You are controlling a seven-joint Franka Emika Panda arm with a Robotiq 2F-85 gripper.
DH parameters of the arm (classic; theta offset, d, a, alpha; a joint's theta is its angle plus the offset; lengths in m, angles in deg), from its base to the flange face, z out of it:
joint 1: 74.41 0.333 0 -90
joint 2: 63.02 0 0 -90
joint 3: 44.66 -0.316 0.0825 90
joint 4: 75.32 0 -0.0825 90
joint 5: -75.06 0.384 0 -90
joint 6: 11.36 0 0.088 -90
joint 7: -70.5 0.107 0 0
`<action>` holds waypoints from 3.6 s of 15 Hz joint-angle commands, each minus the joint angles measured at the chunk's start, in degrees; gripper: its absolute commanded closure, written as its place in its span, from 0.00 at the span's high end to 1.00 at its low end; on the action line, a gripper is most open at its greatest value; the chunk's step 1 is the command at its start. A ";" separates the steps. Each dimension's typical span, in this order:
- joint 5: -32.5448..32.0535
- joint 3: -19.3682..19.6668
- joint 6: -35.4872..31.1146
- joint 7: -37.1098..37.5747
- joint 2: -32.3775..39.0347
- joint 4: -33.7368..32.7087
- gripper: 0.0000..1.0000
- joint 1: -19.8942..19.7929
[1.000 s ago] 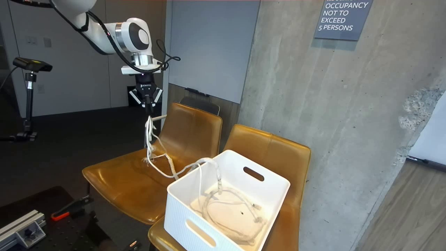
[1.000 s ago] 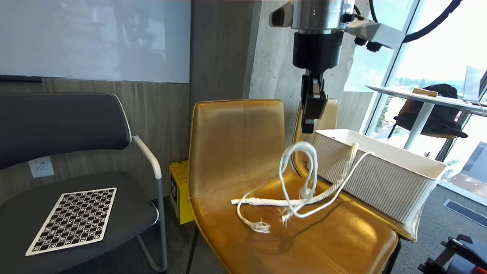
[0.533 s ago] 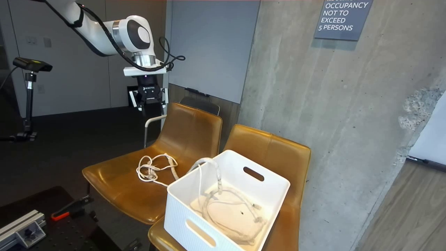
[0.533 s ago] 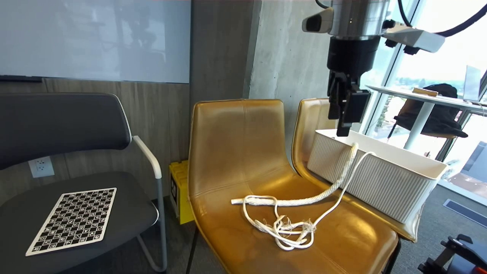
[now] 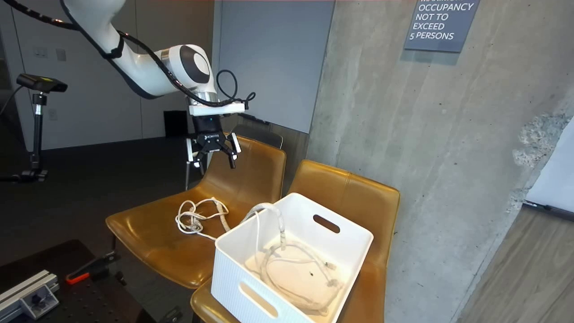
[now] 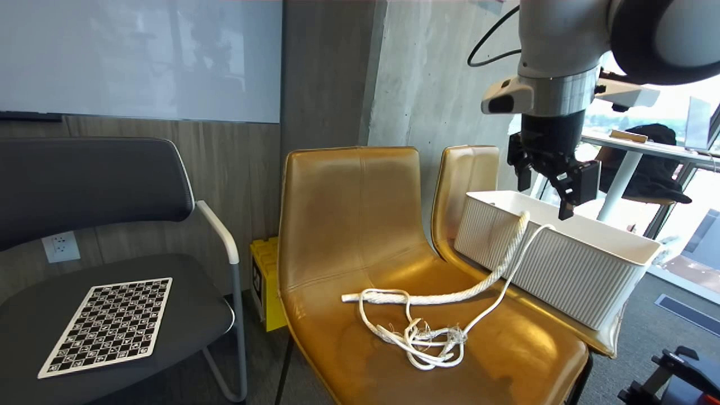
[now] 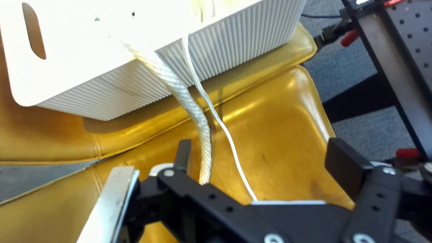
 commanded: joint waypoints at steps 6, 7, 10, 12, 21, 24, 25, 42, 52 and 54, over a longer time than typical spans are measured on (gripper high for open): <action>-14.40 2.73 -2.37 -6.75 13.70 -5.98 1.00 -0.14; -15.31 2.55 -2.37 -7.92 14.58 -6.30 1.00 -0.28; -18.59 2.60 -2.32 -10.73 16.51 -6.30 1.00 -0.26; -20.99 2.99 -2.29 -11.56 17.31 -5.98 1.00 -0.43; -27.01 3.81 -1.81 -10.96 18.67 -6.47 0.30 -1.96; -24.98 2.31 -1.17 -10.28 17.89 -5.97 0.06 -1.25; -24.40 1.74 -1.19 -9.80 17.49 -5.48 0.01 -0.96; 4.20 -8.84 5.60 -6.86 16.30 -19.18 0.02 12.81; 7.39 -7.97 9.18 -6.40 30.59 -40.52 0.02 18.85; 8.80 -8.09 10.28 -6.37 33.12 -45.00 0.02 19.44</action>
